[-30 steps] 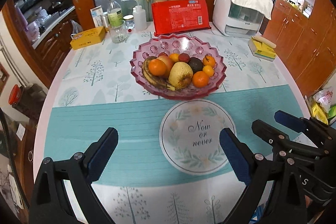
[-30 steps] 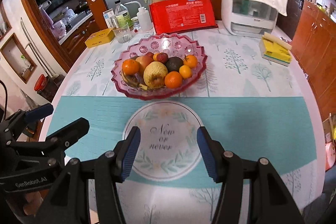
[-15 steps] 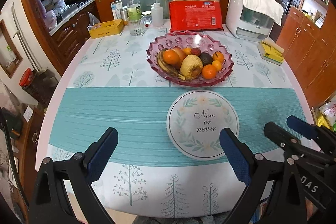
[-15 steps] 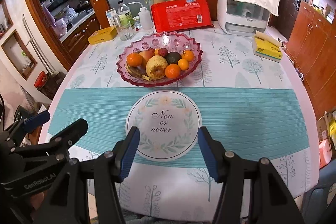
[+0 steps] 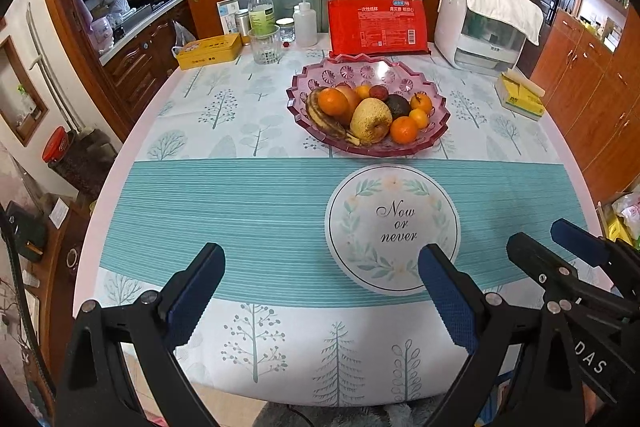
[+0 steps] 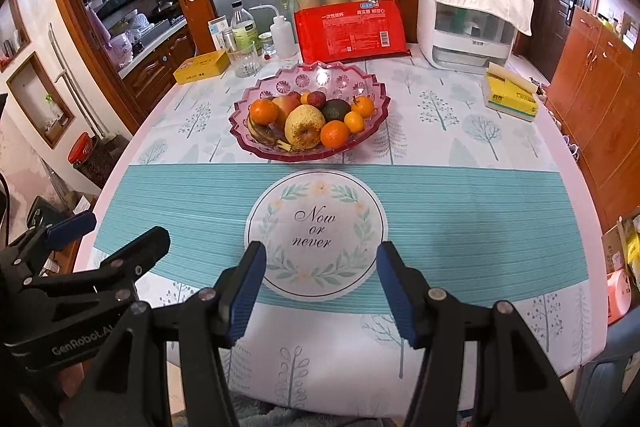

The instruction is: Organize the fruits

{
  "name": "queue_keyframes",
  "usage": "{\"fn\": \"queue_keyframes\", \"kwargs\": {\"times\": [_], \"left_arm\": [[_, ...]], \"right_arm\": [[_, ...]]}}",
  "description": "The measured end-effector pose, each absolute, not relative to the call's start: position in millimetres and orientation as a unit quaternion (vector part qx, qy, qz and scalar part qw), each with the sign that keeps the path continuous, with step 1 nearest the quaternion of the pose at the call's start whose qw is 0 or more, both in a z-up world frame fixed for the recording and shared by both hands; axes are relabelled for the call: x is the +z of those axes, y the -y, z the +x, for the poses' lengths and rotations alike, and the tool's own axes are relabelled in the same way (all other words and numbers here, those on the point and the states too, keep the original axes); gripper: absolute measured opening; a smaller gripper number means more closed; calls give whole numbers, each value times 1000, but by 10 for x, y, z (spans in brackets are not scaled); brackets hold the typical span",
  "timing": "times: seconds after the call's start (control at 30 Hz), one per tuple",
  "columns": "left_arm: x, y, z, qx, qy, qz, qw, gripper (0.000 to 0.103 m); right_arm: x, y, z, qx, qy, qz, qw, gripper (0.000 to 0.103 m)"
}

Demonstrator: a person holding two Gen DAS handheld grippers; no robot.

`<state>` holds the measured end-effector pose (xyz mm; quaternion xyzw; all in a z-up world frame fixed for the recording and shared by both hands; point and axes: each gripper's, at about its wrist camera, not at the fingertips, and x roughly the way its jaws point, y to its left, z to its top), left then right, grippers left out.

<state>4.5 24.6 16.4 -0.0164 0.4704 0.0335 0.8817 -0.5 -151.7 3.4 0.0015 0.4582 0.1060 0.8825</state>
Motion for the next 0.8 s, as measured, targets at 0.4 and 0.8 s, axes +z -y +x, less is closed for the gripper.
{"fn": "queue_keyframes", "kwargs": {"times": [0.4, 0.8], "left_arm": [[166, -252, 16, 33, -470, -13, 882, 97], [165, -267, 17, 30, -471, -10, 881, 97]], "right_arm": [[29, 1524, -18, 106, -457, 4, 883, 58], [24, 1524, -7, 106, -457, 4, 883, 58]]}}
